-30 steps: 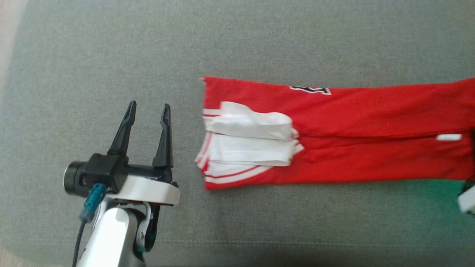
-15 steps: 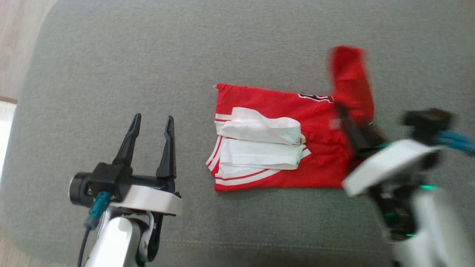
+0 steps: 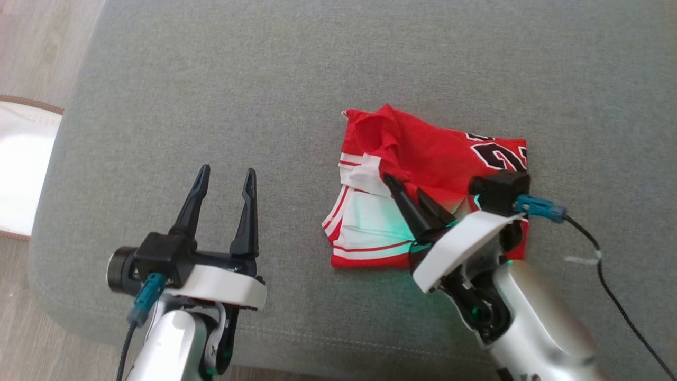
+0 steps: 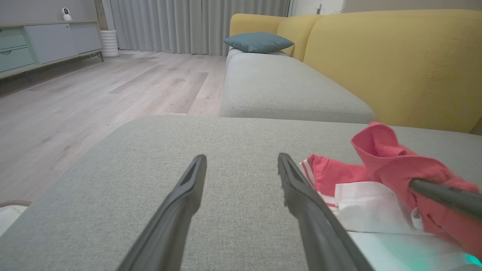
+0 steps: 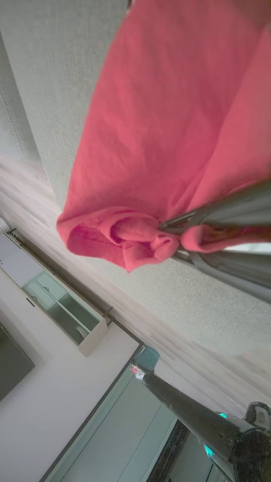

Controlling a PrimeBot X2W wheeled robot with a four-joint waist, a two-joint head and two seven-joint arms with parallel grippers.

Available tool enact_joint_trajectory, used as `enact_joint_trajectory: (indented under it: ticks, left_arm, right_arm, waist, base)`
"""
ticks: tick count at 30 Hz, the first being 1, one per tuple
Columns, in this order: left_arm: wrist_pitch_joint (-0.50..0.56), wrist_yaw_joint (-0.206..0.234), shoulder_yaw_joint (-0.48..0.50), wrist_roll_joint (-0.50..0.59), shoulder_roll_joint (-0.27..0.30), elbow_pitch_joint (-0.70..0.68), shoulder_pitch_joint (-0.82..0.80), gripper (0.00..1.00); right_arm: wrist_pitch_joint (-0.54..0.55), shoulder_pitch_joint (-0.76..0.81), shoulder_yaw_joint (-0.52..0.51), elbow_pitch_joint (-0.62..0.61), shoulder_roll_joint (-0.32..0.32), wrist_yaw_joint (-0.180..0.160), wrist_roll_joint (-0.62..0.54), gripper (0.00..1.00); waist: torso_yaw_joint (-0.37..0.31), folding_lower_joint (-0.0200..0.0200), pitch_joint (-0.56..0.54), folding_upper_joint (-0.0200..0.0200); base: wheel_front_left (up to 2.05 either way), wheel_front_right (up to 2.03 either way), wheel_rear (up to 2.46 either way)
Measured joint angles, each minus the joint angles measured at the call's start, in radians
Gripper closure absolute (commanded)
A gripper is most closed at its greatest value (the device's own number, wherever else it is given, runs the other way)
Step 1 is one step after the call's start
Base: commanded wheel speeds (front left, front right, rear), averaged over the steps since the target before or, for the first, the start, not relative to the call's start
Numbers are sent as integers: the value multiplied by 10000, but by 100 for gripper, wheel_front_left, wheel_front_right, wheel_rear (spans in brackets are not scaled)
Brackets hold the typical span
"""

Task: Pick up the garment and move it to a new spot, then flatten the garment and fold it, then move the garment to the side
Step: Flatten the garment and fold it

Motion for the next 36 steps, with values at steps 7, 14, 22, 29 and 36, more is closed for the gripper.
enact_joint_trajectory:
  ticks: [7, 14, 22, 29, 36]
  left_arm:
    - [0, 84, -35, 0, -13, 52, -94, 0]
    - [-2, 176, 4, 2, -2, 36, -109, 0]
    - [-2, 272, 130, -2, 84, -84, -79, 0]
    - [-2, 353, 372, -65, 286, -94, 43, 0]
    - [0, 435, 495, -144, 602, -109, 698, 0]
  right_arm:
    - [-1931, -918, 886, 788, -12, 0, 305, 0]
    - [-3302, -1402, 378, 782, -217, 0, -564, 0]
    - [-3340, -522, -2612, -570, -1432, 0, -2594, 0]
    - [-2391, 1941, -4330, -2186, -1434, 0, -3405, 0]
    - [-1586, 3370, -4821, -3430, -871, 0, -3682, 0]
  waist:
    - [-24, 0, 99, 0]
    - [-248, 0, 44, 0]
    - [-735, 0, -150, 0]
    - [-1090, 0, -461, 0]
    - [-1330, 0, -1153, 0]
  base:
    - [0, 0, 0]
    - [0, 0, 0]
    - [0, 0, 0]
    - [0, 0, 0]
    - [0, 0, 0]
